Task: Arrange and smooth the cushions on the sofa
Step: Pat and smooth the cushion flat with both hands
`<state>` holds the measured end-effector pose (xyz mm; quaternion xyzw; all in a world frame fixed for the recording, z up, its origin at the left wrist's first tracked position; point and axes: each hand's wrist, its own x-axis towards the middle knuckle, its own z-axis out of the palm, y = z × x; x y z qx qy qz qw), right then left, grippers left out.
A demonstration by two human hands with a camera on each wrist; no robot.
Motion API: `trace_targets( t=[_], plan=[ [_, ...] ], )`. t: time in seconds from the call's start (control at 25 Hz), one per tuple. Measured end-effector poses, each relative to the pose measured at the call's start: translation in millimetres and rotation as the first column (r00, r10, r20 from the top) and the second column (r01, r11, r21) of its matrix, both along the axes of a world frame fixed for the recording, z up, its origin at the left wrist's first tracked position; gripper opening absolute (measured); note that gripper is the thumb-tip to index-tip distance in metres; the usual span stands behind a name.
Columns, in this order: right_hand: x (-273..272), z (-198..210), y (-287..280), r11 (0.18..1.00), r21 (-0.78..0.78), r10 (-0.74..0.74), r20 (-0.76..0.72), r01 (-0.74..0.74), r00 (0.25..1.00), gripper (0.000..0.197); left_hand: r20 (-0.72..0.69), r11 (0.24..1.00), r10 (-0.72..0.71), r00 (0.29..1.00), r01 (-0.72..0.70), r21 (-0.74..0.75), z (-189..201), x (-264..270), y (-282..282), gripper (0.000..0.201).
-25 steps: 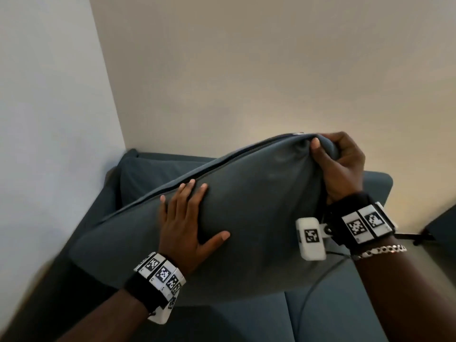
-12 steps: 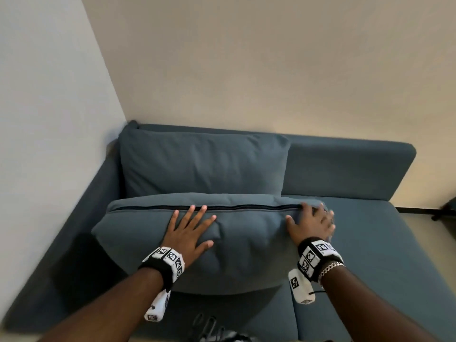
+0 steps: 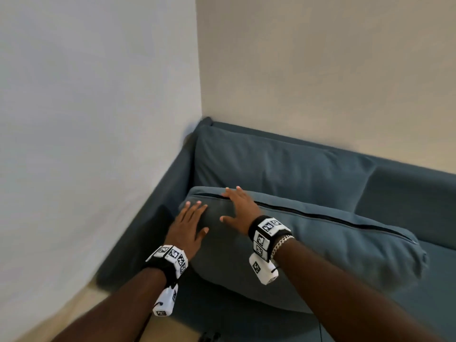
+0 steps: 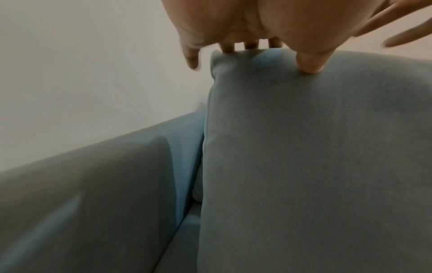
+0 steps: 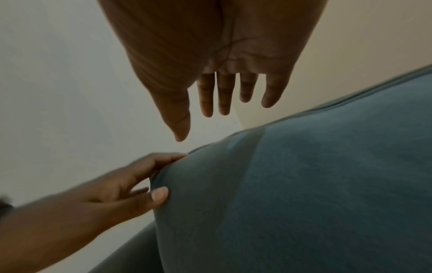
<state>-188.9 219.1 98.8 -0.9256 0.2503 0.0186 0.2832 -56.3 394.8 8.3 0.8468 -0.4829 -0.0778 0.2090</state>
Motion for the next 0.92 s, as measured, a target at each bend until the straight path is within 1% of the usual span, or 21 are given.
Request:
trace_targets(
  t=[0.04, 0.08, 0.12, 0.16, 0.2, 0.24, 0.28, 0.32, 0.36, 0.44, 0.52, 0.6, 0.68, 0.72, 0.76, 0.8, 0.84, 0.88, 0.92],
  plan=[
    [17, -5, 7, 0.999, -0.049, 0.018, -0.080, -0.022, 0.997, 0.082, -0.090, 0.998, -0.014, 0.996, 0.009, -0.062, 1, 0, 4, 0.068],
    [30, -9, 14, 0.992, -0.122, 0.020, -0.170, -0.041, 0.985, 0.083, -0.164, 0.993, -0.006, 0.986, -0.014, -0.121, 2, 0, 9, 0.072],
    [40, -14, 20, 0.978, -0.199, 0.009, -0.241, -0.058, 0.970, 0.078, -0.201, 0.984, 0.019, 0.979, -0.054, -0.170, 1, -1, 14, 0.075],
    [45, -19, 26, 0.965, -0.255, -0.011, -0.270, -0.060, 0.963, 0.065, -0.201, 0.975, 0.050, 0.978, -0.091, -0.201, 0, -2, 20, 0.077],
    [47, -21, 31, 0.958, -0.285, -0.036, -0.250, -0.038, 0.968, 0.048, -0.174, 0.971, 0.071, 0.982, -0.108, -0.212, -2, -2, 26, 0.077],
    [47, -20, 33, 0.956, -0.294, -0.068, -0.198, 0.007, 0.978, 0.033, -0.140, 0.970, 0.079, 0.987, -0.109, -0.217, -3, -2, 31, 0.077],
    [44, -19, 33, 0.955, -0.292, -0.097, -0.135, 0.054, 0.986, 0.023, -0.124, 0.966, 0.083, 0.989, -0.110, -0.236, -4, -2, 35, 0.076],
    [41, -12, 33, 0.952, -0.292, -0.117, -0.073, 0.091, 0.990, 0.020, -0.135, 0.955, 0.094, 0.986, -0.128, -0.267, -3, -2, 37, 0.073],
    [35, -3, 31, 0.948, -0.294, -0.137, -0.018, 0.126, 0.990, 0.019, -0.161, 0.942, 0.118, 0.980, -0.161, -0.293, 1, -2, 37, 0.071],
    [15, 22, 17, 0.935, -0.295, -0.168, 0.121, 0.197, 0.978, 0.021, -0.255, 0.913, 0.160, 0.954, -0.241, -0.328, 16, 1, 24, 0.073],
    [-11, 53, -1, 0.933, -0.216, -0.226, 0.270, 0.287, 0.936, 0.020, -0.281, 0.900, 0.141, 0.949, -0.241, -0.362, 32, -1, 11, 0.076],
    [-36, 93, -21, 0.913, -0.100, -0.321, 0.421, 0.395, 0.848, 0.015, -0.272, 0.873, 0.087, 0.958, -0.205, -0.443, 55, -9, -5, 0.075],
    [-70, 136, -36, 0.899, 0.021, -0.360, 0.606, 0.437, 0.710, 0.008, -0.214, 0.845, -0.029, 0.976, -0.091, -0.527, 85, -27, -17, 0.074],
    [-86, 160, -41, 0.897, 0.061, -0.355, 0.691, 0.439, 0.629, 0.008, -0.137, 0.819, -0.069, 0.988, -0.022, -0.573, 103, -35, -21, 0.075],
    [-103, 182, -43, 0.898, 0.089, -0.337, 0.769, 0.432, 0.543, 0.009, -0.026, 0.792, -0.073, 0.997, 0.042, -0.609, 125, -41, -25, 0.076],
    [-117, 200, -46, 0.902, 0.128, -0.326, 0.828, 0.412, 0.456, 0.010, 0.091, 0.774, -0.042, 0.995, 0.090, -0.627, 149, -43, -29, 0.075],
    [-125, 209, -47, 0.910, 0.177, -0.327, 0.862, 0.376, 0.387, 0.011, 0.176, 0.769, 0.002, 0.984, 0.111, -0.630, 172, -42, -26, 0.074],
    [-146, 221, -55, 0.910, 0.212, -0.331, 0.888, 0.356, 0.319, 0.012, 0.240, 0.763, 0.021, 0.971, 0.140, -0.631, 203, -51, -35, 0.073],
    [-155, 218, -59, 0.908, 0.256, -0.354, 0.891, 0.332, 0.283, 0.015, 0.287, 0.775, 0.028, 0.957, 0.161, -0.612, 224, -52, -34, 0.073]
  ],
)
